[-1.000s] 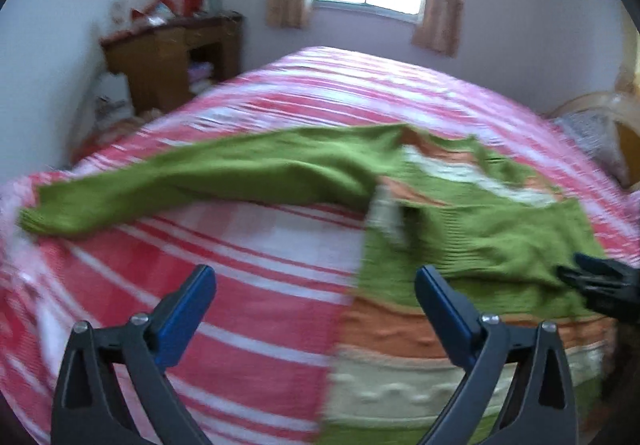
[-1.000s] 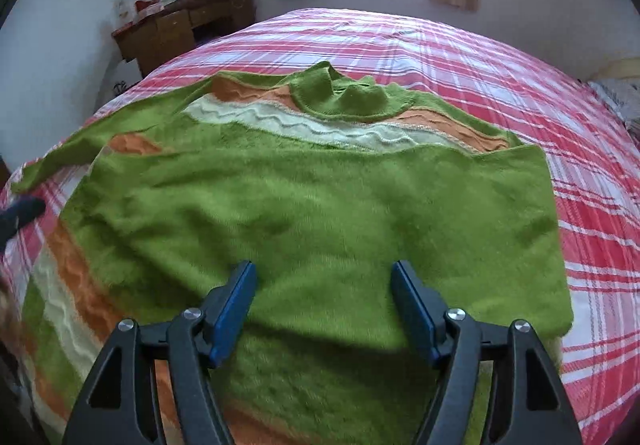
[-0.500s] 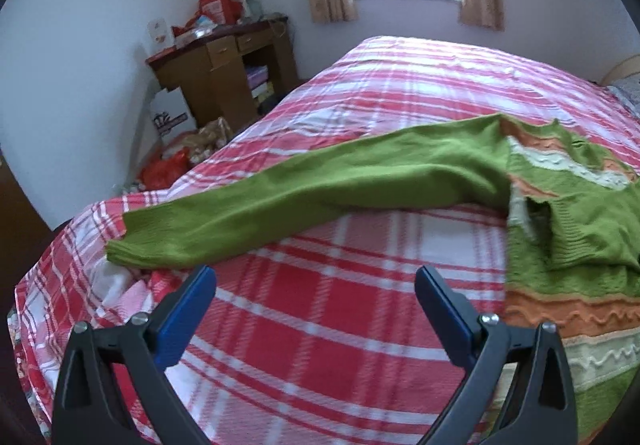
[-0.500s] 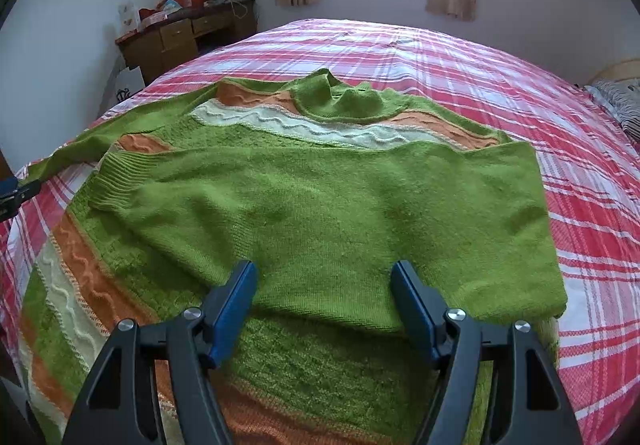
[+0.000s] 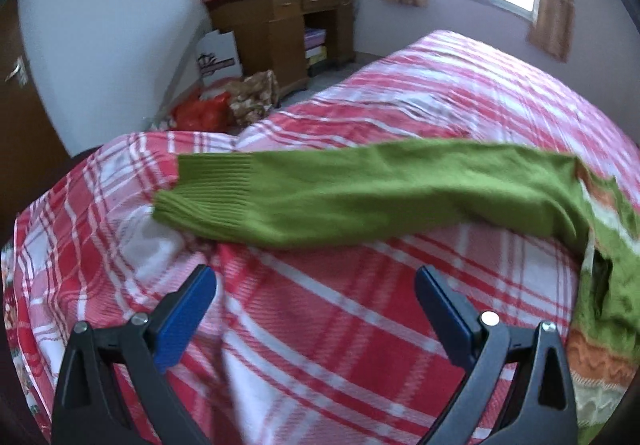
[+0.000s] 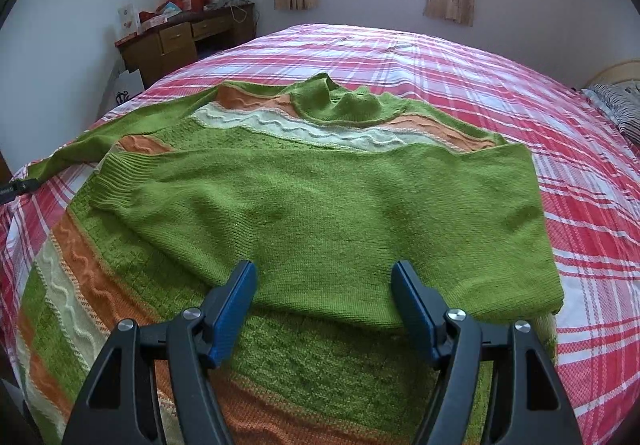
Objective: Fold small clothes
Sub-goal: 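Move the left tool to the other sleeve cuff and grasp it, then lift the sleeve and fold it across the sweater body with the left tool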
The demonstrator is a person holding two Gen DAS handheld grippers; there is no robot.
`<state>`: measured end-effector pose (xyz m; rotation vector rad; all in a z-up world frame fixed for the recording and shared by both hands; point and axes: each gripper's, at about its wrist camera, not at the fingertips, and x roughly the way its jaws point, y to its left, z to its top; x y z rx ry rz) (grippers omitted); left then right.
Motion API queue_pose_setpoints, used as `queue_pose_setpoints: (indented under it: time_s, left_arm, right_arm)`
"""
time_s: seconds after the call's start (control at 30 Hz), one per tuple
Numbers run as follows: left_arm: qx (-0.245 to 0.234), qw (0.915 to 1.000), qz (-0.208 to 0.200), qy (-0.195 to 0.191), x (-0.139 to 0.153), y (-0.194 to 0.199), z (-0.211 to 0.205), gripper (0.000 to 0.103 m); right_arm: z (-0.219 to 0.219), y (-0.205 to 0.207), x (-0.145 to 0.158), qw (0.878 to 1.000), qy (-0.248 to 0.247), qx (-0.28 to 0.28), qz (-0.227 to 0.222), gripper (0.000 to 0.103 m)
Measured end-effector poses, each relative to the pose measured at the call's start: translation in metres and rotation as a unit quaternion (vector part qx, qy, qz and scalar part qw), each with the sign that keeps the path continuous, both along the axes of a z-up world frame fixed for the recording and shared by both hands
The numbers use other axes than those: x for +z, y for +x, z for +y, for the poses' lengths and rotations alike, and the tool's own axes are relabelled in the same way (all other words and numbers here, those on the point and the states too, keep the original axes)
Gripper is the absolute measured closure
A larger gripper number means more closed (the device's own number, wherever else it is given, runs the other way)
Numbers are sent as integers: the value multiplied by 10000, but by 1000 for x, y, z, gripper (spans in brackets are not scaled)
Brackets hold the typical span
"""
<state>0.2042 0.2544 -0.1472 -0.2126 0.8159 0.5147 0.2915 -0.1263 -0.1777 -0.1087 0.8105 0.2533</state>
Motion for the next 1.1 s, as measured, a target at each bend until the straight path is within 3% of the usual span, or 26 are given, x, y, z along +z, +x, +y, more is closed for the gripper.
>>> queue_pose_setpoints:
  time_s: [0.1, 0.2, 0.27, 0.4, 0.57, 0.67, 0.77, 0.8, 1.1]
  left_arm:
    - [167, 9994, -167, -268, 9, -6, 19, 2]
    - [336, 9953, -380, -824, 14, -10, 45, 6]
    - [534, 9868, -634, -1394, 17, -14, 68, 12]
    - [736, 9685, -936, -2188, 13, -16, 96, 24]
    - [810, 9647, -970, -2310, 6, -9, 102, 25]
    - [854, 9662, -840, -2284, -1, -5, 103, 36]
    - [893, 9670, -645, -2299, -12, -1, 106, 74]
    - [894, 9677, -566, -2289, -18, 1, 107, 91]
    - [730, 9764, -890, -1829, 3, -7, 105, 96]
  right_arm:
    - [0, -1, 0, 10000, -13, 0, -14, 32]
    - [0, -1, 1, 10000, -13, 0, -19, 32]
    - [0, -1, 1, 10000, -10, 1, -18, 32]
    - [0, -2, 1, 10000, -12, -2, -30, 32]
    - [0, -2, 1, 10000, -8, -3, -42, 32]
    - [0, -2, 1, 10000, -4, -4, -42, 32]
    - [0, -2, 1, 10000, -7, -4, -44, 32]
    - [0, -2, 1, 10000, -9, -4, -43, 32]
    - [0, -2, 1, 10000, 3, -4, -45, 32]
